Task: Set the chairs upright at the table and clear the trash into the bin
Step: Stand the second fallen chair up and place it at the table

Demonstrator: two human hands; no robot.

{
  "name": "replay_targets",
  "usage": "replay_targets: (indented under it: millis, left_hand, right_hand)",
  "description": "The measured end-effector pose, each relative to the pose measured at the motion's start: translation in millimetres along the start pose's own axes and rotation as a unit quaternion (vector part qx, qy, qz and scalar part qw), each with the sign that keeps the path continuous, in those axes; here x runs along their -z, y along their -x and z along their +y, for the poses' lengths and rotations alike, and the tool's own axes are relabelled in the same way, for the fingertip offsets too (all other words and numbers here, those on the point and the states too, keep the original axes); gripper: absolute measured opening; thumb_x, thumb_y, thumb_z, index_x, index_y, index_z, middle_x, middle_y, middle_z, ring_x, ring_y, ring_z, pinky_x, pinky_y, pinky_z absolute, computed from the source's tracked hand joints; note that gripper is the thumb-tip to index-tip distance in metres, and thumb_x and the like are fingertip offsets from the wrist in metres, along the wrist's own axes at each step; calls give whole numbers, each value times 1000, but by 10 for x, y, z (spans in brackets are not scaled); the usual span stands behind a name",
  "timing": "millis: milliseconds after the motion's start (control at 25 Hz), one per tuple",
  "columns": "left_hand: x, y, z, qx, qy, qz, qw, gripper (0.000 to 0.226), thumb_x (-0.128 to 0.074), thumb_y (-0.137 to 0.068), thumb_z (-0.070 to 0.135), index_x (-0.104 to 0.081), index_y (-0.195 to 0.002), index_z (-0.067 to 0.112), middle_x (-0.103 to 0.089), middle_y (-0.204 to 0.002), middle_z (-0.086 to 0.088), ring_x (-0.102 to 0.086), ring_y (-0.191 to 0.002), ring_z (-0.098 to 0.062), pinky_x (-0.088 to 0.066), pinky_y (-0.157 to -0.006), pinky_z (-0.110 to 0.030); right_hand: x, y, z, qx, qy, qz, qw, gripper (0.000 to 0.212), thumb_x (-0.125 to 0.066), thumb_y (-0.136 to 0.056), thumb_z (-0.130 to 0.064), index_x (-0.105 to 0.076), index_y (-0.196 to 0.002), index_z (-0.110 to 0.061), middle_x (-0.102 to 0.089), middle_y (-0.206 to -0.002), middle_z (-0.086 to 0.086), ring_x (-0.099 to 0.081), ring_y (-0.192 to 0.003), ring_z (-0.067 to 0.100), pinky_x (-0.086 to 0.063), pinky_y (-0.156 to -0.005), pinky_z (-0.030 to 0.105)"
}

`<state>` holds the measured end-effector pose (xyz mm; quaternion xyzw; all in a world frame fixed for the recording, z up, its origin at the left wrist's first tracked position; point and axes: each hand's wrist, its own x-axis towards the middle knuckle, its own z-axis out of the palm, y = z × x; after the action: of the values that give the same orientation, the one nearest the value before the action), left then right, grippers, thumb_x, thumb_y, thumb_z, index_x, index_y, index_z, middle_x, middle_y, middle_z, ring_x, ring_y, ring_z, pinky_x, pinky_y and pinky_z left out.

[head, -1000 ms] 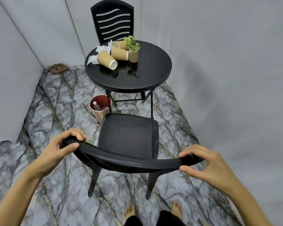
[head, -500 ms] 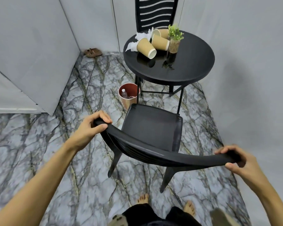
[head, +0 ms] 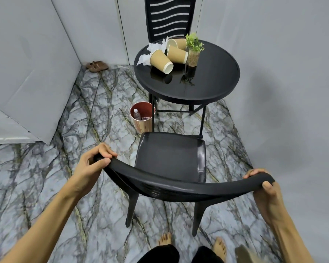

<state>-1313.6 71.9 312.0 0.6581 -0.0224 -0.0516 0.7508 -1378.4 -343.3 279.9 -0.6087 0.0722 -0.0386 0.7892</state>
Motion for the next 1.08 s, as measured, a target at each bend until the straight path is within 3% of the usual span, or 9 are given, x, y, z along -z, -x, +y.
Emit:
replay_targets:
  millis: [160,240,320,400,520,600,720,840,1080]
  left_hand:
    - [-55,-118,18,-14,31,10,999,15,-62,-60,12,-61,-50,24,-64,-65,14,-61,-69,-2,-47,-66,-9]
    - [-90,-214,36,-14,32,19,999,30,-51,-66,2,-60,-48,24,-64,-63,15,-60,-66,-1,-47,-63,-8]
    - [-136,-363,94,-14,33,23,999,34,-45,-67,1,-60,-47,24,-64,-63,16,-61,-65,0,-47,-64,-9]
    - [-205,-510,173,-20,29,23,999,35,-45,-67,0,-59,-47,25,-64,-63,16,-61,-66,0,-48,-66,-9]
    - [-302,-661,259,-45,22,15,999,27,-57,-64,5,-59,-47,25,-64,-65,16,-62,-67,0,-50,-66,-8]
    - [-342,-713,297,-57,30,14,998,13,-62,-58,19,-59,-48,26,-63,-67,17,-62,-69,0,-49,-67,-8]
    - [-380,-764,227,-52,35,25,998,9,-61,-56,24,-59,-48,26,-63,-68,18,-60,-72,-2,-46,-72,-15]
    - [-456,-768,-9,-8,12,37,999,8,-62,-55,27,-59,-47,26,-64,-67,18,-57,-72,-2,-35,-73,-25]
    - [-468,-655,-217,38,-23,19,999,12,-61,-55,33,-56,-48,26,-63,-64,17,-55,-65,5,-37,-67,-19]
  right_hand:
    - [-13,-202,-139,1,8,3,1000,39,-79,-45,-51,-63,-70,-25,-63,-67,-10,-58,-65,8,-46,-57,15]
    - [-13,-285,-185,3,9,7,1000,31,-75,-48,-44,-63,-69,-26,-62,-67,-11,-57,-65,8,-46,-57,15]
    - [7,-370,-222,9,-8,18,1000,16,-61,-55,-36,-64,-67,-26,-61,-65,-11,-56,-64,8,-45,-56,14]
    - [36,-458,-269,13,-13,19,1000,16,-57,-57,-36,-63,-67,-26,-61,-65,-10,-56,-63,7,-45,-55,14]
    - [88,-604,-349,24,-14,5,1000,36,-78,-47,-47,-62,-70,-24,-60,-67,-9,-56,-65,7,-45,-56,13]
    - [118,-727,-439,36,-4,4,999,50,-80,-42,-59,-61,-71,-24,-60,-68,-9,-55,-66,8,-45,-57,13]
    - [166,-970,-550,30,-1,-13,999,42,-78,-47,-53,-60,-72,-24,-60,-68,-10,-55,-66,7,-45,-57,13]
    - [250,-1104,-462,8,34,-11,999,50,-79,-40,-65,-64,-70,-28,-63,-68,-14,-58,-67,4,-47,-59,12]
    - [510,-858,-287,-51,80,-60,994,61,-79,-38,-69,-63,-76,-24,-64,-77,-9,-59,-75,9,-49,-67,14]
